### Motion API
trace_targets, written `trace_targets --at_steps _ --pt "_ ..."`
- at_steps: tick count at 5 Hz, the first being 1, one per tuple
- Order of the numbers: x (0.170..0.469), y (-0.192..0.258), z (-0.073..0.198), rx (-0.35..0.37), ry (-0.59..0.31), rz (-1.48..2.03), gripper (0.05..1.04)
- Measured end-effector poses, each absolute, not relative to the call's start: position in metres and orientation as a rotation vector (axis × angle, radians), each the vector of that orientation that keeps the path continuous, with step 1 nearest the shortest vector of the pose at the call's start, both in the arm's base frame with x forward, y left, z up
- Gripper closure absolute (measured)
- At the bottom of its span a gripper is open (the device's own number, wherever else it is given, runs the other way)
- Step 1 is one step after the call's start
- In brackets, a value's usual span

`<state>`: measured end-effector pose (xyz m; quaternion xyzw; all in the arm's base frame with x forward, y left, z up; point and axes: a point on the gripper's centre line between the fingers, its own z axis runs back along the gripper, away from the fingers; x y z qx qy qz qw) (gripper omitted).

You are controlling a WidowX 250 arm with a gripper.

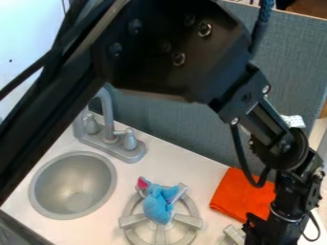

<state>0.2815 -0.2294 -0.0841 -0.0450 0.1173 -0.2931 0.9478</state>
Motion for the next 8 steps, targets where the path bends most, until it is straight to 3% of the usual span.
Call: trace_targets --at_steps 1,2,3,6,7,8 --pt "0.285 -0.227 -0.086 -0.076 0.218 -0.591 0.363" --pt "0.284 -0.221 -0.087 -0.047 0.227 -0.574 0.302" --pt "0.294 -0.224 -0.083 -0.044 0.207 -0.516 0.077" --pt "0.293 -0.224 -0.093 -0.249 0.198 -0.333 0.08" --pt "0.317 -0.18 -0.06 -0.377 0.244 -0.331 0.081" --pt "0.351 -0.16 -0.033 -0.314 0.182 -0.259 0.083"
